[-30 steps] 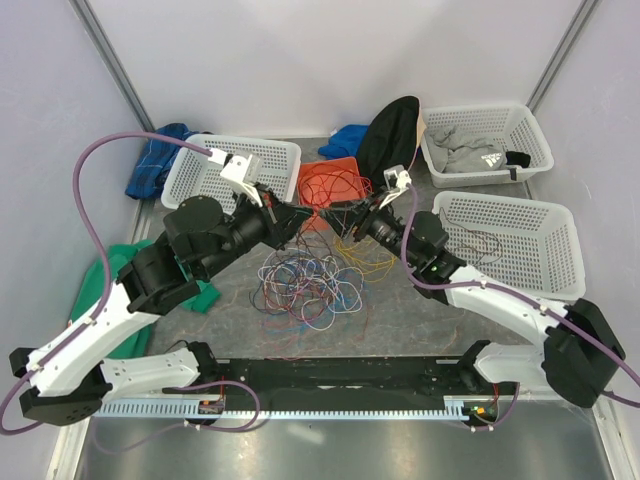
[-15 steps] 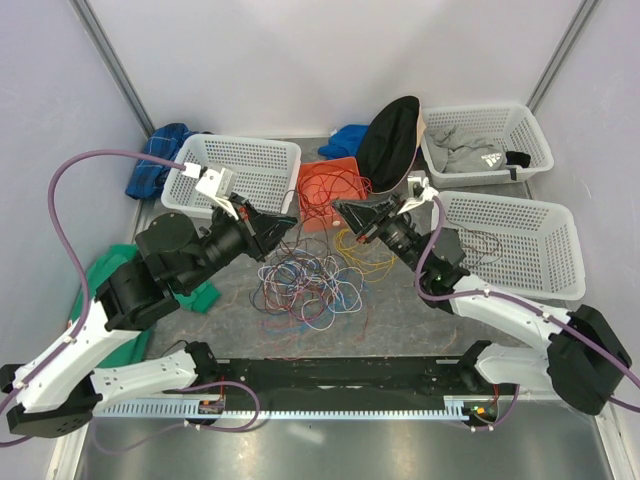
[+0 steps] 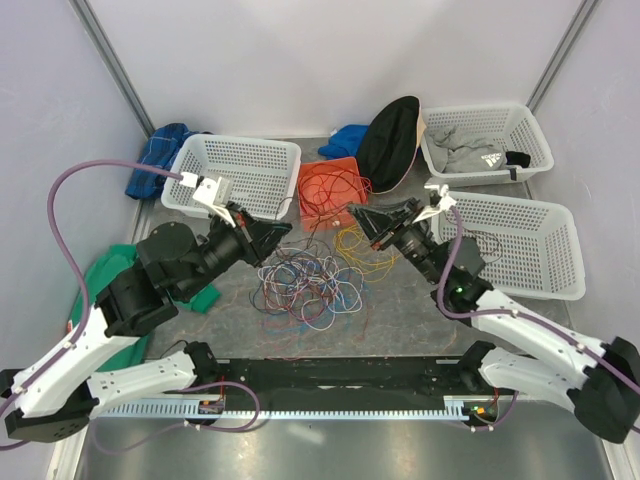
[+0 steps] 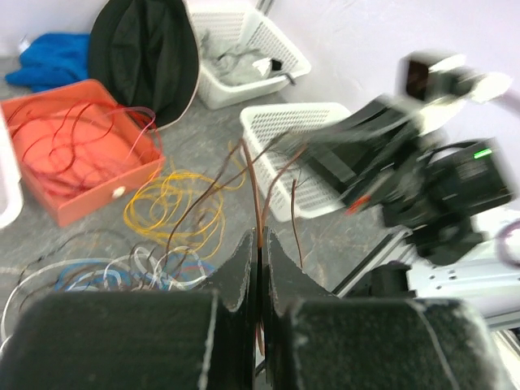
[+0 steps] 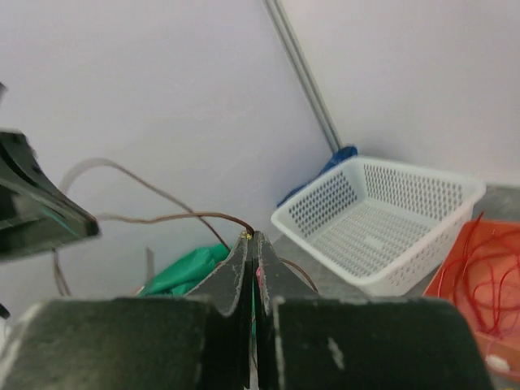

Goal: Untangle the cables

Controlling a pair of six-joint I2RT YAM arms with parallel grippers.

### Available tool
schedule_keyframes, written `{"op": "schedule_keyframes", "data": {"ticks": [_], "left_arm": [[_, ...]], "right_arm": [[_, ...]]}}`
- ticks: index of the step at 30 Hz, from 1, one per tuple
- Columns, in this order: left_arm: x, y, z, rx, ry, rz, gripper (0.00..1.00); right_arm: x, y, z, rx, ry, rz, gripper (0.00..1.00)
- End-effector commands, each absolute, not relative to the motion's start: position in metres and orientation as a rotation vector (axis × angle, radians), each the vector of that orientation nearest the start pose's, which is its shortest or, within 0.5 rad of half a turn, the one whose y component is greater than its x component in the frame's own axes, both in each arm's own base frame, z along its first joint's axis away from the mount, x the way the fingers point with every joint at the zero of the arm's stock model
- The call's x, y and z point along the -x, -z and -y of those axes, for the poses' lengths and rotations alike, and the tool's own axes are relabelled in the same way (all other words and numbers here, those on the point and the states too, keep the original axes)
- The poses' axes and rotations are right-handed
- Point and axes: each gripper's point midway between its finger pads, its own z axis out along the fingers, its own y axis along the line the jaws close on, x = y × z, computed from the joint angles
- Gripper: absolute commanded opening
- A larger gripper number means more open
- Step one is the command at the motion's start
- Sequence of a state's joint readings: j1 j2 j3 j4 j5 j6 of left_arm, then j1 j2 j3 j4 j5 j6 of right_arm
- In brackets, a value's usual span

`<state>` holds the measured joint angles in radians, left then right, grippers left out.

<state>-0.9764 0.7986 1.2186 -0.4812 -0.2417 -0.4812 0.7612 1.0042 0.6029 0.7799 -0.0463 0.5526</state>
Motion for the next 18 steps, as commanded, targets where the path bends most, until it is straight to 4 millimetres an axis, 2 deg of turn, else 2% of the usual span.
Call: {"op": "schedule_keyframes", "data": {"ticks": [1,2,3,4,7,8,9,13,15,16,18], "left_arm": [[-0.179,-0.393,0.198,-0.121,0.875,-1.694,0.03],[-0.179,-0.378,0.197,-0.122,0.856,-1.719,0.22],[-0.177,-0.376,0.192,-0.114,0.855,-1.714,0.35],[-0.178,-0.364,0.189,-0.102,0.835,-1.736,0.55],[-0.175,-0.352,0.181,-0.078,0.83,-1.751,0.76],[-0.175,-0.345,0.18,-0.075,0.824,-1.761,0.96],[-0.174,-0.343,0.179,-0.067,0.825,-1.763,1.0],[-0.175,-0.343,0.168,-0.005,0.819,-1.737,1.0],[-0.177,-0.337,0.168,-0.01,0.811,-1.727,1.0],[-0.178,-0.344,0.171,-0.011,0.84,-1.686,1.0],[-0.179,-0.333,0.177,-0.036,0.848,-1.662,1.0]], "right_arm": [[-0.241,-0.419,-0.244,0.144,-1.053,-1.155,0.0],[-0.24,-0.423,-0.239,0.144,-1.025,-1.152,0.0],[-0.239,-0.424,-0.233,0.135,-0.997,-1.177,0.0],[-0.237,-0.435,-0.228,0.13,-0.986,-1.165,0.0],[-0.233,-0.442,-0.218,0.137,-0.949,-1.174,0.0],[-0.231,-0.444,-0.216,0.137,-0.948,-1.172,0.0],[-0.231,-0.441,-0.217,0.143,-0.937,-1.193,0.0],[-0.229,-0.444,-0.217,0.158,-0.942,-1.212,0.0],[-0.228,-0.442,-0.218,0.166,-0.937,-1.235,0.0],[-0.227,-0.448,-0.216,0.164,-0.94,-1.229,0.0],[-0.225,-0.449,-0.22,0.186,-0.948,-1.253,0.0]]}}
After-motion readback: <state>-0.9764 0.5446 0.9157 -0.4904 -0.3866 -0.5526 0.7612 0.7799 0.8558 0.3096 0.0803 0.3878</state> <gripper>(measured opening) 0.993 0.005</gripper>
